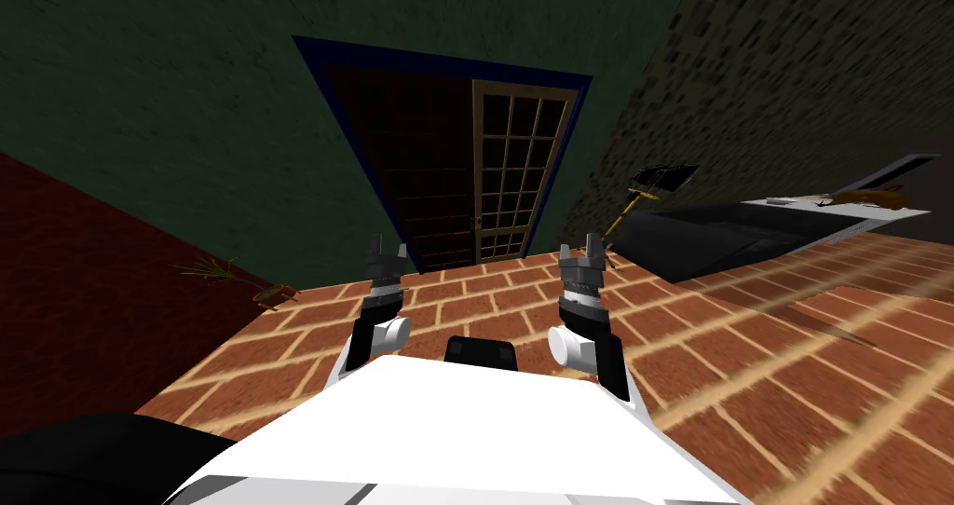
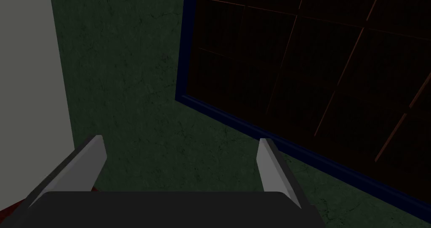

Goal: Pull the door open

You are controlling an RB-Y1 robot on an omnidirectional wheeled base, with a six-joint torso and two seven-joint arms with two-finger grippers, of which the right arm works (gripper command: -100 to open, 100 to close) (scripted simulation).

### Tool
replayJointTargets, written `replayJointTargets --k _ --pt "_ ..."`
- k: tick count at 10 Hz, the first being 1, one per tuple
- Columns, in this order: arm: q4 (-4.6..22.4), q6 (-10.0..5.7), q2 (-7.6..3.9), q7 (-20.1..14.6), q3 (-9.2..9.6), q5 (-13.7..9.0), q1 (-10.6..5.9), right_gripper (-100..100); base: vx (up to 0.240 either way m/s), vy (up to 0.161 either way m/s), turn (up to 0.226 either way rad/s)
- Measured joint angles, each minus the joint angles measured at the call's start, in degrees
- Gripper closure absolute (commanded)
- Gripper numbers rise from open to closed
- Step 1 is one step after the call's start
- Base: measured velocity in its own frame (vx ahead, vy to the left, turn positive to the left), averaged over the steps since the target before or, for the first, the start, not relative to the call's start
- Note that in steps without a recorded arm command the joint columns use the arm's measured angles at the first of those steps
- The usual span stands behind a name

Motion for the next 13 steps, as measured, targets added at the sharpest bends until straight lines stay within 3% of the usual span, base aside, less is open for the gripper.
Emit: replayJointTargets --k 8,13 --pt "9.27 -3.82 -3.39 7.07 -2.47 4.91 -1.01 -100 0.146 0.062 0.042" --pt "15.11 -5.99 -4.56 12.00 -3.89 8.32 -1.80 -100 0.132 0.045 0.051"
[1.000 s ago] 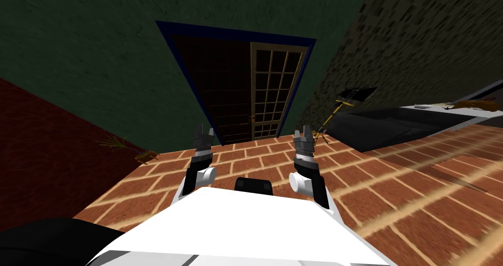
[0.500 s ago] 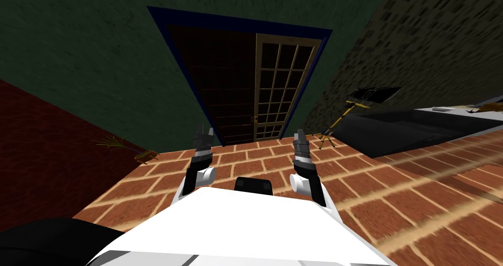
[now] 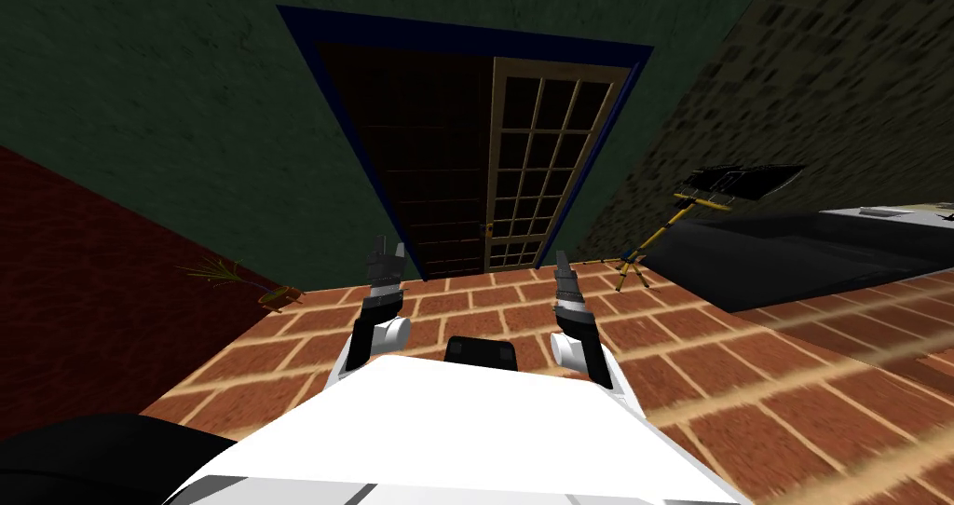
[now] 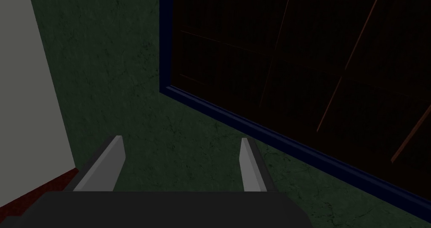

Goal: Pull the door open

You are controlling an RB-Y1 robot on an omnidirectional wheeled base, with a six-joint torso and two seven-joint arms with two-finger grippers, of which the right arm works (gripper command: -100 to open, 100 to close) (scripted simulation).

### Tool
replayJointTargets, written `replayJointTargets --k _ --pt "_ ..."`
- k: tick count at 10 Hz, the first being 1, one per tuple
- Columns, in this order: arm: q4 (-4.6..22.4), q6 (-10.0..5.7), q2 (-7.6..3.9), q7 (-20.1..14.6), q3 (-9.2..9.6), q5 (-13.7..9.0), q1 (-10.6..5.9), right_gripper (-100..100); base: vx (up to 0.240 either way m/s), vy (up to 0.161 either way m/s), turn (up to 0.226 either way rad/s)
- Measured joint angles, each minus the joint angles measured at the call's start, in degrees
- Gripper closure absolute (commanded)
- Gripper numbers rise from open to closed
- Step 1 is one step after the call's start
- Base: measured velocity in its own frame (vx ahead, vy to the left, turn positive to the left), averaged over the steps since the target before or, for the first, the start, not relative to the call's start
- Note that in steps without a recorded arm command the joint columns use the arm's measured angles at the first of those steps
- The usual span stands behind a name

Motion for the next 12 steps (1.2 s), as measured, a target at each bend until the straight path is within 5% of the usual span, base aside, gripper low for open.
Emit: replayJointTargets --k 12 --pt "14.57 -6.40 -1.54 12.05 -3.68 8.26 -1.08 -100 0.118 0.048 0.044"
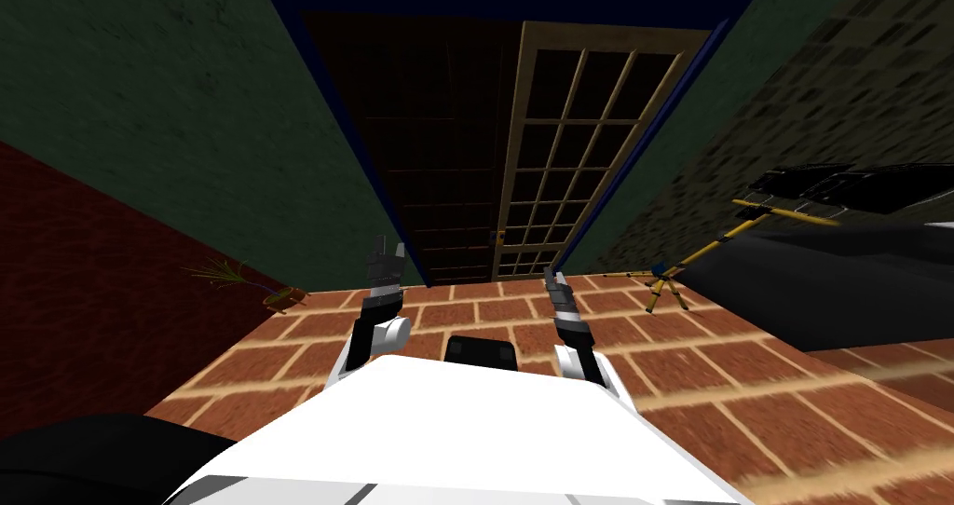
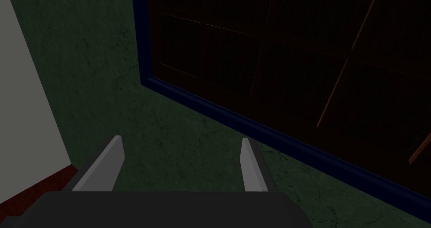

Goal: Pull the door open

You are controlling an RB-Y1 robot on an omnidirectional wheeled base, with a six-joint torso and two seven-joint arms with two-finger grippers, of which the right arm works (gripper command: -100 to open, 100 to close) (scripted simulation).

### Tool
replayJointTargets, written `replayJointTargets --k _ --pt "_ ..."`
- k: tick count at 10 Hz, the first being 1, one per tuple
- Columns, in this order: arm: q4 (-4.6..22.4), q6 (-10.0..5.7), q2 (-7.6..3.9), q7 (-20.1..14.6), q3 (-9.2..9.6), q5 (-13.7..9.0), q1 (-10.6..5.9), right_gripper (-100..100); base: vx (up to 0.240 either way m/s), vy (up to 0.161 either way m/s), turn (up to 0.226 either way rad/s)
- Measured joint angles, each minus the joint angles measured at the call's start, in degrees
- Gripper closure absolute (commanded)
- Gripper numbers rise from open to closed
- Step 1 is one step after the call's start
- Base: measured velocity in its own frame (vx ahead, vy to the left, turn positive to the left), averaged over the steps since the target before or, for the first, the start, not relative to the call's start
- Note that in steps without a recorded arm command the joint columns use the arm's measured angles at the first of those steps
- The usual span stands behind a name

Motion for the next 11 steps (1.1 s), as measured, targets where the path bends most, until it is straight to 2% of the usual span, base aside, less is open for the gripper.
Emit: replayJointTargets --k 6,9,11 --pt "6.42 -2.69 0.26 5.49 -1.51 3.78 -0.57 -100 0.104 0.031 0.035" --pt "11.18 -4.52 0.11 8.49 -2.83 5.77 -1.70 -100 0.135 0.043 0.047" --pt "13.00 -5.35 0.56 10.75 -3.24 7.35 -1.44 -100 0.109 0.019 0.030"
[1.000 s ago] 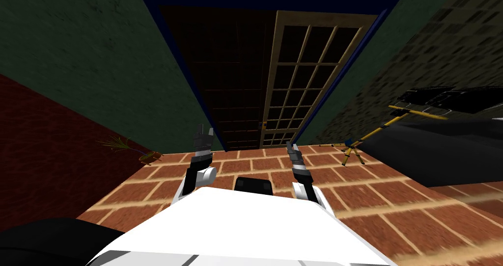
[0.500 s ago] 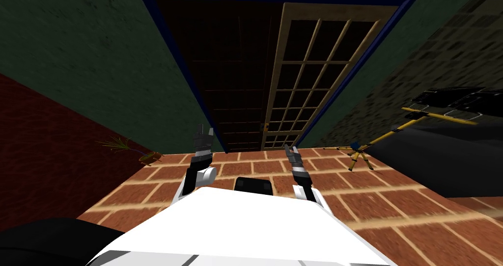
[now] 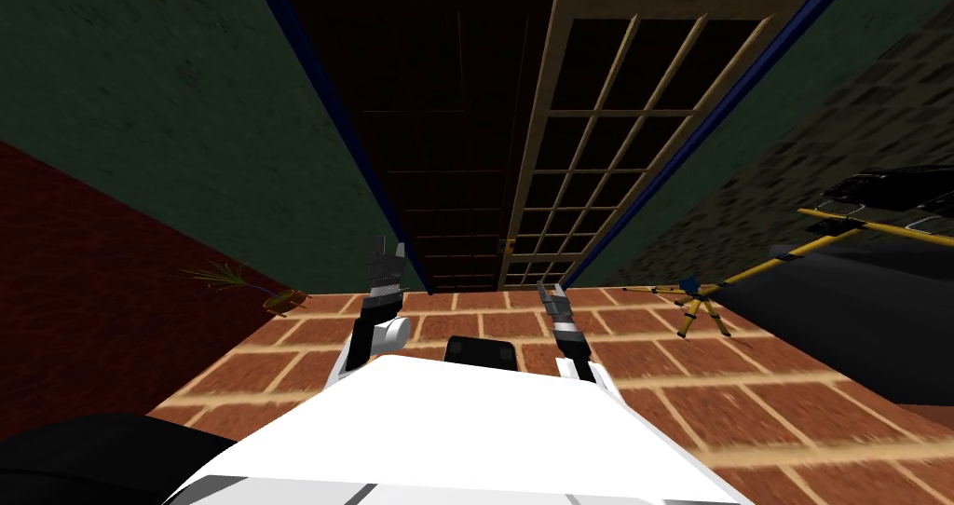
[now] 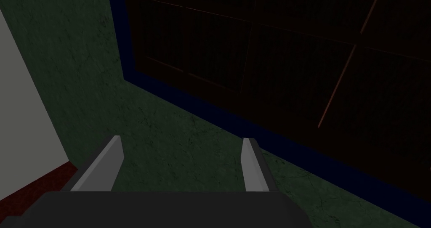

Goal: Pull the door open

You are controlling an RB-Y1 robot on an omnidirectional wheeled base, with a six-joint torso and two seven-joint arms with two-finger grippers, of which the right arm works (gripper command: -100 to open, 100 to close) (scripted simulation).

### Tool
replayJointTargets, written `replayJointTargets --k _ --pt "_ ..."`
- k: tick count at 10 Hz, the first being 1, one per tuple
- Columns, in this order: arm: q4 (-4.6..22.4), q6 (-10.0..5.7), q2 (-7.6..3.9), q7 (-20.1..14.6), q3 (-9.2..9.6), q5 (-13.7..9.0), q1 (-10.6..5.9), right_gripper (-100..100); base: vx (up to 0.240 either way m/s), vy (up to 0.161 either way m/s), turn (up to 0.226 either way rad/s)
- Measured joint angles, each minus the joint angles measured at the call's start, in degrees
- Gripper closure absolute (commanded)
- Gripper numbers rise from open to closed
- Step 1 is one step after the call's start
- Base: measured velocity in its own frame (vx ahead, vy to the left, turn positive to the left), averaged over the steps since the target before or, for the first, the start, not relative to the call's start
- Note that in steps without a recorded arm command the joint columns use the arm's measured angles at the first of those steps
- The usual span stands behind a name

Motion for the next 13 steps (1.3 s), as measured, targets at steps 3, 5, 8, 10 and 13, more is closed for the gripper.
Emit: replayJointTargets --k 3,5,8,10,13 --pt "3.34 -1.27 0.28 2.62 -0.85 1.81 -0.57 -100 0.111 0.025 0.033" --pt "5.74 -2.05 0.87 4.97 -1.42 3.54 -0.84 -100 0.132 0.017 0.031" --pt "9.04 -3.76 1.16 7.41 -2.36 5.15 -1.03 -100 0.101 0.008 0.022" --pt "11.62 -4.86 1.63 9.30 -3.02 6.42 -1.41 -100 0.143 0.010 0.024" --pt "15.05 -6.09 2.64 12.24 -3.83 8.44 -2.01 -100 0.148 -0.001 0.014"
